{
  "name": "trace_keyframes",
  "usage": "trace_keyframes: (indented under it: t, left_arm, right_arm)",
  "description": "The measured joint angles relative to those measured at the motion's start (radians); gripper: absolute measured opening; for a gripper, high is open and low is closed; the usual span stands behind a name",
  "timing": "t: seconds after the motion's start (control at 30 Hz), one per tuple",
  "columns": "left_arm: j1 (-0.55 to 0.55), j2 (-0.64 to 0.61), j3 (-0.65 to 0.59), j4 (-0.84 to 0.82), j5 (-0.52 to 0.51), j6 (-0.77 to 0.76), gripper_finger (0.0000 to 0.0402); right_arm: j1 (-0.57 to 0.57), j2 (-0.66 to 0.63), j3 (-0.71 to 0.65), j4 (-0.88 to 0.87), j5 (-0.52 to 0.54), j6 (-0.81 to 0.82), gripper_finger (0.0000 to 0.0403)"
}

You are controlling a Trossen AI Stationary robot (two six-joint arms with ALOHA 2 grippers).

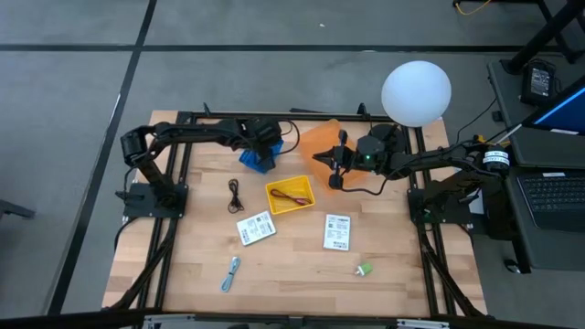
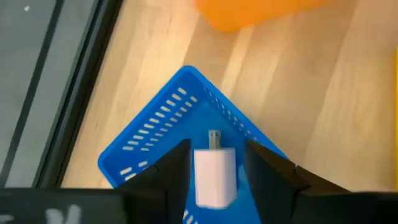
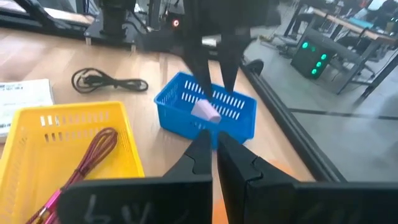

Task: Pick and place items into bin
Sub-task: Put the white card reader box into the orange bin

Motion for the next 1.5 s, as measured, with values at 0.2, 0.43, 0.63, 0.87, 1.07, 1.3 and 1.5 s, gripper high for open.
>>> trace_keyframes:
  t: [0.2,0.43,0.63,0.87,1.07,1.3,1.5]
  left_arm:
    - [-0.006,-0.065,0.023,-0.061,-0.001,0.008,0.0120]
    - [-0.025,-0.223,0.015,-0.048,0.048,-0.020,0.0089]
    - [-0.074,-0.374,-0.129,0.070,0.122,-0.044,0.0059]
    - [-0.163,-0.549,-0.385,0.300,0.121,-0.129,0.0028]
    - [-0.236,-0.641,-0.560,0.487,0.121,-0.189,0.0012]
    - [-0.304,-0.653,-0.728,0.747,0.124,-0.183,0.0002]
    - [-0.345,-0.653,-0.752,0.756,0.124,-0.182,0.0003]
  right_arm:
    - [0.000,0.000,0.000,-0.019,0.000,0.000,0.0007]
    - [0.000,0.000,0.000,-0.028,0.000,0.009,0.0007]
    - [0.000,0.000,0.000,-0.028,-0.001,0.030,0.0007]
    - [0.000,0.000,0.000,-0.029,-0.002,0.052,0.0007]
    - [0.000,0.000,0.000,-0.028,-0.003,0.053,0.0007]
    - [0.013,0.000,0.000,-0.011,-0.002,0.056,0.0007]
    - [0.057,0.000,0.000,0.026,-0.003,0.053,0.0007]
